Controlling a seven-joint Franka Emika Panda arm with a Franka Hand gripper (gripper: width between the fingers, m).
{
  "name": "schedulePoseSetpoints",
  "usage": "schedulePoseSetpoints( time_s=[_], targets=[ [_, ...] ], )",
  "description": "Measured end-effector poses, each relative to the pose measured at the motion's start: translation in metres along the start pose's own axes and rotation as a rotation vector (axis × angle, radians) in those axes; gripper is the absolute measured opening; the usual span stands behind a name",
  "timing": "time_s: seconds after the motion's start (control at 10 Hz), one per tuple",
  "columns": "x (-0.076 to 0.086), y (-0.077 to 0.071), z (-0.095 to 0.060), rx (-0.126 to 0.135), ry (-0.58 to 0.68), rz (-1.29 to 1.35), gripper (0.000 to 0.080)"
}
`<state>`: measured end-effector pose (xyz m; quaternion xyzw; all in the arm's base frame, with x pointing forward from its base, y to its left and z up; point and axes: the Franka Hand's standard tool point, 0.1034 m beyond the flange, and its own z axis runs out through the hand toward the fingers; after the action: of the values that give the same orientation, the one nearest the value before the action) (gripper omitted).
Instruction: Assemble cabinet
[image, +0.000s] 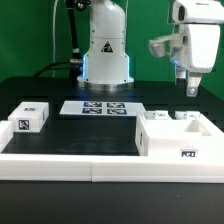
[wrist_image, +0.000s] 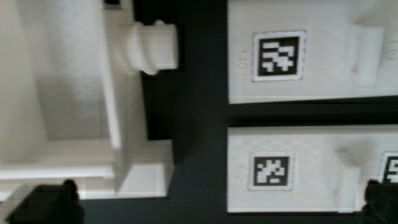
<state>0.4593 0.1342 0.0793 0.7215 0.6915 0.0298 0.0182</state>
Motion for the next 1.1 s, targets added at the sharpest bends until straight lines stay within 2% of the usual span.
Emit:
schedulePoseSetpoints(
  time_s=[0.2,0.3,0.6,0.8,1.1],
  targets=[
    [0.011,-0.014,0.009,-0.01,0.024,-0.013,0.0797],
    [0.014,-0.018,0.013,-0.005,0.028,-0.004,0.0797],
    [0.014,-0.019,0.017,0.002,0.029,0.012,0.0797],
    [0.02,-0.027,0.028,-0.008,0.052,0.013,0.0797],
    [0.023,-0.035,0.039,0.005,0.059,0.018,0.0797]
  ],
)
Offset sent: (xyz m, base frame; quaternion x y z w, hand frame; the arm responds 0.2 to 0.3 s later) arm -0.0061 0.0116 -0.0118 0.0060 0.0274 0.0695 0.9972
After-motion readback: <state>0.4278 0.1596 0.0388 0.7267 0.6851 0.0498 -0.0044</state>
